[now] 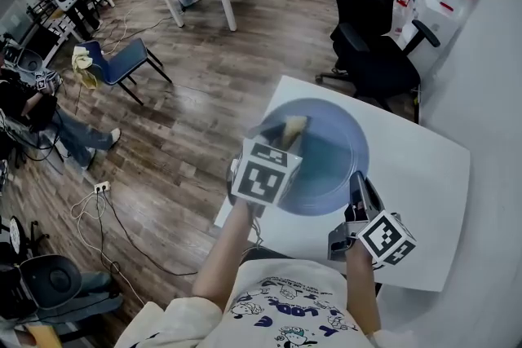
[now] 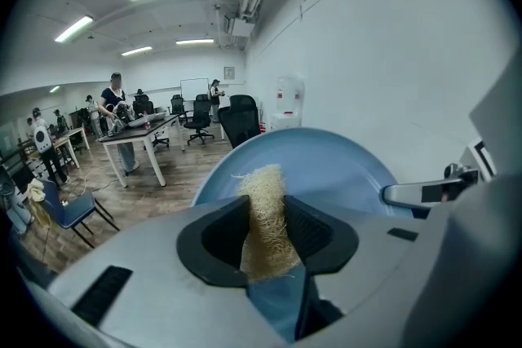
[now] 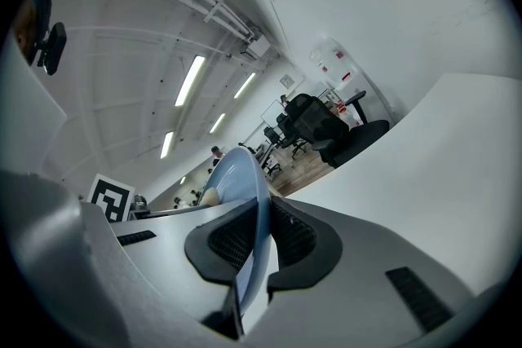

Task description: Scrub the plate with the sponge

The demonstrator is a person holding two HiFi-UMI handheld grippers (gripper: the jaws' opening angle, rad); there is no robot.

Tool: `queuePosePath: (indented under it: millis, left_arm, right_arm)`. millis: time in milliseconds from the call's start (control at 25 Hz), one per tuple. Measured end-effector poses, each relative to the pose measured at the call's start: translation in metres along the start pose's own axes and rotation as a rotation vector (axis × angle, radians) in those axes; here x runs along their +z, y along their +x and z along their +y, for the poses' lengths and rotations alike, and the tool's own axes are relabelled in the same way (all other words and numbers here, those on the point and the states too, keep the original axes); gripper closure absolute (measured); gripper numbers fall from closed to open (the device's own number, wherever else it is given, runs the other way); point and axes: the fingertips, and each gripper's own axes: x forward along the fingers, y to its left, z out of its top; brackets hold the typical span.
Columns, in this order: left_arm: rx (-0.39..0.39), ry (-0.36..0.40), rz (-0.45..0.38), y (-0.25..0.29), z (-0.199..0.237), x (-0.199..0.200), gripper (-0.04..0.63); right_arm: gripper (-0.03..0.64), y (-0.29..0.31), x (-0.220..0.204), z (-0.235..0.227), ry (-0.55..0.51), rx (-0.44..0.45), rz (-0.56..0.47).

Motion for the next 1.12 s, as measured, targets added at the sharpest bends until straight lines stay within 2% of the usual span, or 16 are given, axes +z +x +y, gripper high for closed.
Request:
queuePosePath:
  millis: [920,1120]
  left_arm:
    - [-0.024,0.008,0.064,0.012,-0.007,-0.02,0.456]
    - [-0.027,0.043,0.076,0.018,-0.013,-0.021,0.456]
  right_arm:
    - [0.58,-0.005,0.034,-0.021,0.015,-0.036,-0.082]
    - [0.58,-0.004,0.039,-0.025,0.019,-0.045,-0.087]
